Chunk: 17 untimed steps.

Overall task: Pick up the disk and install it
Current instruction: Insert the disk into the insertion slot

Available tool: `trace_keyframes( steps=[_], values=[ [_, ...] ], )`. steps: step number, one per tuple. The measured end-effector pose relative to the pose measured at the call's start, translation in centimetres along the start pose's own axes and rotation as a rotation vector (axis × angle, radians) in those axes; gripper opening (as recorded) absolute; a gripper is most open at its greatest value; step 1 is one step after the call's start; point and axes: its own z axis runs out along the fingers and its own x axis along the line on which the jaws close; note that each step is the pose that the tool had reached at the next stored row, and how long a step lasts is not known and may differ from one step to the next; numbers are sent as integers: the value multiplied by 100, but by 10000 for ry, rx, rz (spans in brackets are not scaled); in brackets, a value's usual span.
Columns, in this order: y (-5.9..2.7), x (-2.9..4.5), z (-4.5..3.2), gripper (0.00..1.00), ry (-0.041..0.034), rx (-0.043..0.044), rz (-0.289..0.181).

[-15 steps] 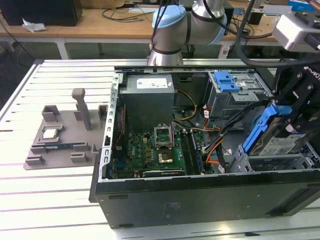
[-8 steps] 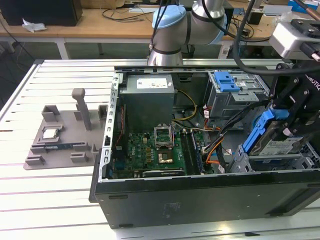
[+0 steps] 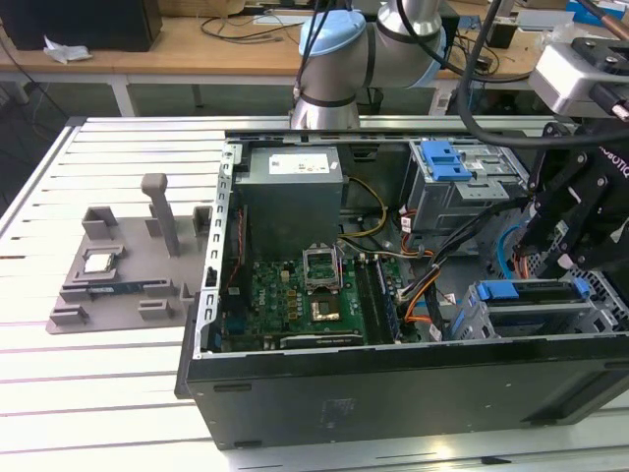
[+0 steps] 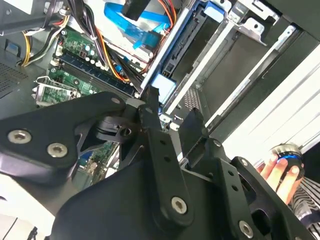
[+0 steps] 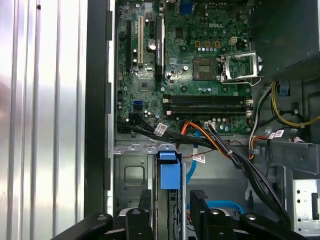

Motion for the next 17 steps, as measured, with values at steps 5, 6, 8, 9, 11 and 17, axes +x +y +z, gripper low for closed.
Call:
trace_keyframes(
  steps=[5,6,8,9,11,17],
  values=[
    [0,0,2,24,0,0,0],
    [0,0,2,18,0,0,0],
    [0,0,3,11,0,0,0],
    [0,0,4,11,0,0,0],
    [-3,0,5,11,-1,0,0],
    [-270,-62,6,11,-3,-132,3]
  ],
)
